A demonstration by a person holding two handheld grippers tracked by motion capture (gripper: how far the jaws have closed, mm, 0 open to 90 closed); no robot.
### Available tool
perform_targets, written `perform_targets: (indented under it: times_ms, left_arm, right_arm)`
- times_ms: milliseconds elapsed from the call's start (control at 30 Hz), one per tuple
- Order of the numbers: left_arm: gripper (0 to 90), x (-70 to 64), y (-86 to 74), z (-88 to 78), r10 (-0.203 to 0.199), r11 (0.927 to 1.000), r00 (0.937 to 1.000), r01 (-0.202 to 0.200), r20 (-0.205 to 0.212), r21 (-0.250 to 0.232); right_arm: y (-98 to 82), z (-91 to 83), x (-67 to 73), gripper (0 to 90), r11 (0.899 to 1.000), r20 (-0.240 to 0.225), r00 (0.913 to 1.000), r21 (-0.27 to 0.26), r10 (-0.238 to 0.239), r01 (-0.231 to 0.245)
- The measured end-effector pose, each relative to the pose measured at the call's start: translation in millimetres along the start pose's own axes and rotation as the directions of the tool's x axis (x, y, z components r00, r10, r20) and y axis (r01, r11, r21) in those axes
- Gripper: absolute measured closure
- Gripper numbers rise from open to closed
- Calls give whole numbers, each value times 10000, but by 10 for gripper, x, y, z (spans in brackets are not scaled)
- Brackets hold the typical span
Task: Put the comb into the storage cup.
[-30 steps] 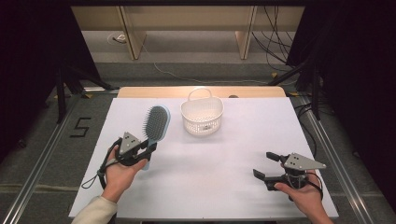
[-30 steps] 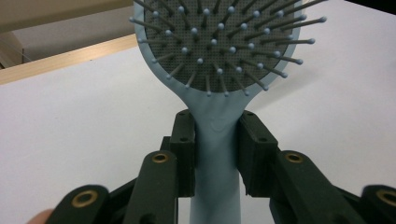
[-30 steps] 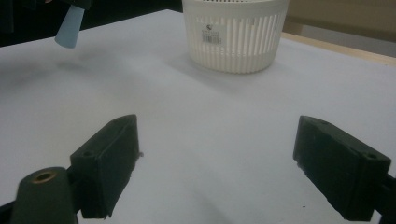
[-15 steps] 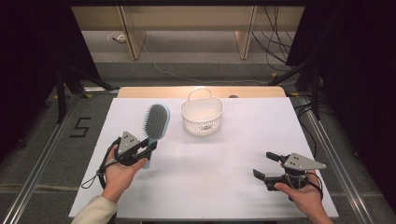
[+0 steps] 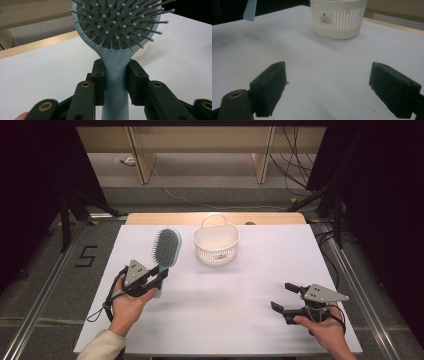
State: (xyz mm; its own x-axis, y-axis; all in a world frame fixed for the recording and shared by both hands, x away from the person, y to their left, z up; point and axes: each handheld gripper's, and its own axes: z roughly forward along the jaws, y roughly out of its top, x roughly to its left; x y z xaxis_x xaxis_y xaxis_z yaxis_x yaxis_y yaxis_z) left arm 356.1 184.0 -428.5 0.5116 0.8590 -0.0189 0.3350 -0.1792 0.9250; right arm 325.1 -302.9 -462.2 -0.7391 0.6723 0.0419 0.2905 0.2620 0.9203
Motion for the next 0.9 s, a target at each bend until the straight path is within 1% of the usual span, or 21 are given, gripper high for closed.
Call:
perform_targets:
  times_ms: [133, 367, 533, 733, 833, 867, 900]
  left_arm:
    - [697, 1, -3, 2, -23, 10000, 10000, 23, 27, -30]
    - [697, 3, 10, -6, -52, 9997, 10000, 52, 3, -229]
    - [697, 2, 41, -17, -105, 9985, 9999, 103, -28, -545]
    - [697, 1, 58, -6, -174, 9975, 9998, 172, -9, -690]
    - [697, 4, 64, 1, -222, 9962, 9997, 226, 52, -840]
    - [697, 3, 77, 0, -236, 9947, 9997, 241, 59, -995]
    - [697, 3, 86, -1, -227, 9944, 9997, 232, 64, -1028]
  right_arm:
    - [0, -1, 0, 154, 10000, 0, 10000, 1, -12, 12]
    - [0, 0, 0, 154, 10000, 0, 10000, -6, 3, -3]
    - [-1, 1, -3, 154, 10000, 11, 10000, 3, -6, 6]
    - [-1, 1, -3, 154, 10000, 23, 10000, 10, 7, -7]
    - [-1, -2, -4, 154, 10000, 42, 10000, -13, 23, -23]
    - [-1, -2, -5, 154, 10000, 45, 10000, -18, 30, -30]
    - [-1, -1, -6, 154, 10000, 45, 10000, -15, 32, -32]
